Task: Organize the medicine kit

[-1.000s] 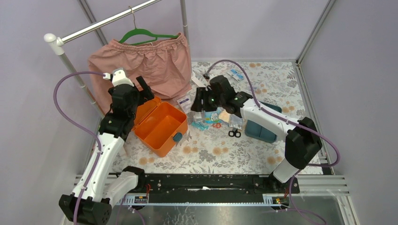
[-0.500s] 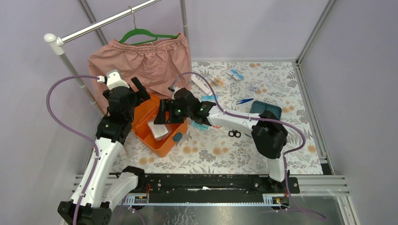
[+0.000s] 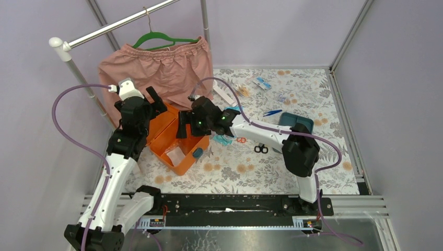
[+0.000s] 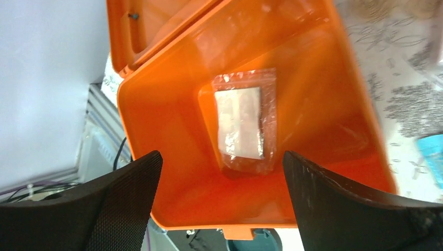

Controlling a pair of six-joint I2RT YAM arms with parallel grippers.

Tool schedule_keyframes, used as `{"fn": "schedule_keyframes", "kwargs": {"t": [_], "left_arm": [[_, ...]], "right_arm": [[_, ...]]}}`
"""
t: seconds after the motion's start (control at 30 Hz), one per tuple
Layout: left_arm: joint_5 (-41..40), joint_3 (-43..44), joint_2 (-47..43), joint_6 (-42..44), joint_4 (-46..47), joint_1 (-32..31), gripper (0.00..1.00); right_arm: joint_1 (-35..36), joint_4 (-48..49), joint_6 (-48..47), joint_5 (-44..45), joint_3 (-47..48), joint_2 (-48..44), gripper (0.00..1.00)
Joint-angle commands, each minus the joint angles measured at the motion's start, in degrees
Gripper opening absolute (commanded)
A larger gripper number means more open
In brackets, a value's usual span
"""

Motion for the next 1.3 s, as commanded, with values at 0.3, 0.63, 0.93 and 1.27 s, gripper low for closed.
{"fn": "schedule_keyframes", "kwargs": {"t": [0.3, 0.63, 0.93, 1.27], "left_arm": [[-0.4, -0.4, -0.1, -0.4, 0.5, 0.6, 0.99], [-0.7, -0.4, 0.3, -0.3, 0.5, 0.6, 0.99], [-0.4, -0.3, 0.7, -0.4, 0.6, 0.5, 0.99], [0.4, -0.3, 1.2, -0.4, 0.8, 0.5, 0.99]], "right_arm": [[-6.3, -13.5, -18.2, 10.7, 20.1, 10.7, 0.98], [-7.1, -6.7, -23.2, -1.2, 12.2, -1.1, 0.98], [-11.2, -2.9, -19.6, 14.3, -8.2, -20.8, 0.98], [-17.2, -10.4, -26.2, 20.4, -2.7, -5.9, 0.88]]}}
